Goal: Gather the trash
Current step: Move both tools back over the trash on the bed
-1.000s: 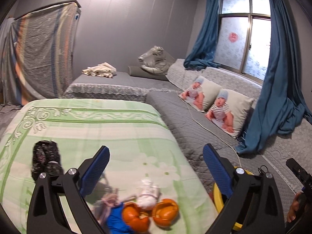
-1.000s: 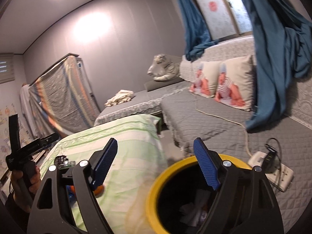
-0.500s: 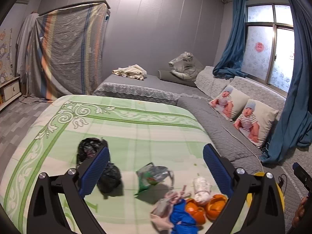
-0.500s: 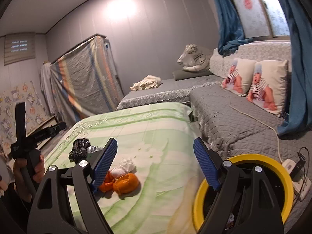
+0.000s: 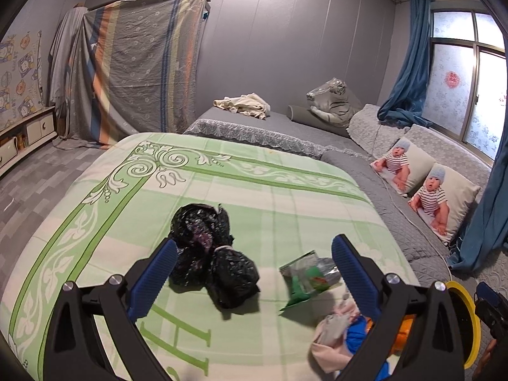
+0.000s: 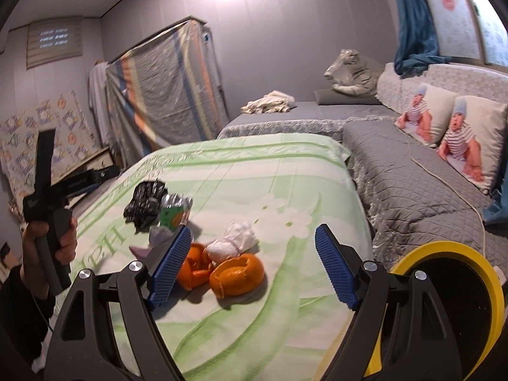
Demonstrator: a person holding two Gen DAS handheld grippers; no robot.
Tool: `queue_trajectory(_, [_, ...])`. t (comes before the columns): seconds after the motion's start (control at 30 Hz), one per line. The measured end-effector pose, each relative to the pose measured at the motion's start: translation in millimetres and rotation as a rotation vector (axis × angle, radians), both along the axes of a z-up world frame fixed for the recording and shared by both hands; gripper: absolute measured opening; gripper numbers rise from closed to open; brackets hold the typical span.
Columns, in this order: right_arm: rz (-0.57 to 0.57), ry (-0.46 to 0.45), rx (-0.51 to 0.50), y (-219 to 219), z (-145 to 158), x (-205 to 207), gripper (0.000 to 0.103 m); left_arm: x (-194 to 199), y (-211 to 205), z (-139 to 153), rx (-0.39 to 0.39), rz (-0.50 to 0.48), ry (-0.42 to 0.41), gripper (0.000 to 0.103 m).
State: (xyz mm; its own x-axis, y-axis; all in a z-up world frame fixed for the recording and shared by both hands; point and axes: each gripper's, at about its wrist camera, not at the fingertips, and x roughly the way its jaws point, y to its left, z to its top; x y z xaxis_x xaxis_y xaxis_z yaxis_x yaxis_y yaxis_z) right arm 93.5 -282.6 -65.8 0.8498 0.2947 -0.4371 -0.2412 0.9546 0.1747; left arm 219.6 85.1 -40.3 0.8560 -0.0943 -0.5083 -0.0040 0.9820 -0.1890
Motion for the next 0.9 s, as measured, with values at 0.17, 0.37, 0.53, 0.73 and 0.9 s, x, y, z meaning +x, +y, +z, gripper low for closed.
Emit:
queue_trajectory(0.17, [0.064, 0.012, -0.04, 15, -12, 6, 0.077, 9, 11, -16, -0.002, 0.028, 0.043, 0.094])
queue_trajectory(0.37, [0.116, 0.035, -0.079, 30, -24, 17, 0.078, 21, 23, -29, -0.011, 0.053, 0.084, 0.094])
queue_trajectory(0.53, [0.148, 0.057, -0.105, 35, -34, 23, 0.078, 31, 27, -39, -0.007, 0.068, 0.116, 0.094])
queue_trajectory(0.73, [0.195, 0.073, -0.135, 38, -42, 27, 0.079, 43, 30, -46, -0.016, 0.077, 0.149, 0.094])
queue_trajectory(0.9, [0.206, 0.102, -0.155, 41, -50, 36, 0.079, 49, 27, -51, 0.002, 0.076, 0.168, 0.094])
